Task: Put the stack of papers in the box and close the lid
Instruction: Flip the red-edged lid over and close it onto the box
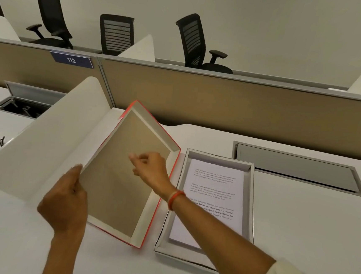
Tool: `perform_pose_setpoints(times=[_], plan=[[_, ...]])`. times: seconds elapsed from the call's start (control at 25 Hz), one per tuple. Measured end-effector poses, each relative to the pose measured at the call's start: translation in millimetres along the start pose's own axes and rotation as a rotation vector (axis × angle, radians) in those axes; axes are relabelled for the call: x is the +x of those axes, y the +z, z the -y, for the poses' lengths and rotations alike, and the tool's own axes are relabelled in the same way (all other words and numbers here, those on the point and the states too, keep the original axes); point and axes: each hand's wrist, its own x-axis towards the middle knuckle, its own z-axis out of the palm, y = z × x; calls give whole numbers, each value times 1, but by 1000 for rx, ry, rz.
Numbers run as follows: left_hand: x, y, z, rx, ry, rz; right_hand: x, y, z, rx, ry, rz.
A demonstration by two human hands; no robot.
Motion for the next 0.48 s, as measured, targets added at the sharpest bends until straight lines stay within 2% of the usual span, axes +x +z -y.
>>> perform_pose_setpoints(times=[0.16,0.24,0.36,0.44,0.48], plan=[[-15,-6,-29,24,212,6,9,4,47,330,78,126],[-19,-8,-36,5,257,24,6,5,52,380,97,172],[-32,-16,-52,-1,359,68,2,-1,50,436,127,151],[-30,-25,-58,-95,285,173,-1,-12,49,460,152,126],[-21,-32,-58,-199,151,227,-3,-19,48,453,164,121]])
